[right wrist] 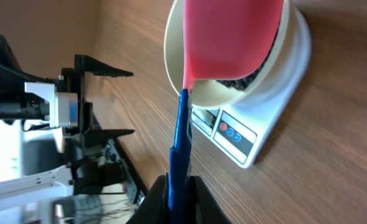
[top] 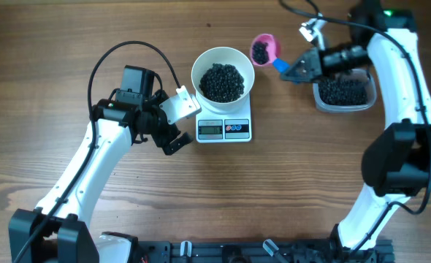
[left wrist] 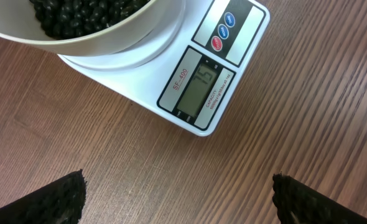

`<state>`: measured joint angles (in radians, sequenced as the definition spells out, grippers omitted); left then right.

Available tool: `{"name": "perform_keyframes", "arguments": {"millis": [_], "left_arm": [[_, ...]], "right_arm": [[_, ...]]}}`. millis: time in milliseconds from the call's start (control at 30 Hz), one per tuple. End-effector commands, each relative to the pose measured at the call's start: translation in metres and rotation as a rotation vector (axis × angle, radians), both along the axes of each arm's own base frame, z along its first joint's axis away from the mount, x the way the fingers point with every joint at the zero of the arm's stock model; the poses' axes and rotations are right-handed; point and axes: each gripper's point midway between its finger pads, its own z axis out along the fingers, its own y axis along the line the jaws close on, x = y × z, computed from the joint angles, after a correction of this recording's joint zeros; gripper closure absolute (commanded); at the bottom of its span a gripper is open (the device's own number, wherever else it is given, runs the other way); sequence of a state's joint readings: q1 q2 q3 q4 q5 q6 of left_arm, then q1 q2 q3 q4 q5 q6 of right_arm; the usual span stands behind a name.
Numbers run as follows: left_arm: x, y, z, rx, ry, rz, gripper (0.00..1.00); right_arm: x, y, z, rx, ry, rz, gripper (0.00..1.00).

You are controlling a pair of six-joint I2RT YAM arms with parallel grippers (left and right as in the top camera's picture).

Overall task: Scoop item into bowl and weigh 150g on scale
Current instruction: 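Carry the scoop over the white bowl and tip beans in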

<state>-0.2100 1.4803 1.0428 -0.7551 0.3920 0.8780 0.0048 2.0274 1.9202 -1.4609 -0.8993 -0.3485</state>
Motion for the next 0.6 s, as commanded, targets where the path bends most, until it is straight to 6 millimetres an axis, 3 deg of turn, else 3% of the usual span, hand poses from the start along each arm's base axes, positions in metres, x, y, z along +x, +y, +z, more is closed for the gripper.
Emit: {"name": "perform_keyframes", "arguments": {"millis": [0,300,433,567], "left_arm": [[0.001,-0.003,0.001,-0.018,-0.001,-0.015,0.00],[0.001,-0.003,0.001,-0.018,-0.001,-0.015,0.00],[0.001,-0.003,0.001,-0.018,-0.001,-0.015,0.00],[0.001,-0.003,0.001,-0.018,-0.001,-0.015,0.00]], "right_arm": [[0.006,0.016,-0.008,-0.175,-0.006,-0.011,0.96],[0.019,0.045,-0.044,-0.712,-0.237,0.039,0.96],[0.025,0.046,-0.041,-0.948,-0.380,0.057,0.96],[0.028,0.053,-0.036,-1.028,-0.466,0.086,0.96]]}}
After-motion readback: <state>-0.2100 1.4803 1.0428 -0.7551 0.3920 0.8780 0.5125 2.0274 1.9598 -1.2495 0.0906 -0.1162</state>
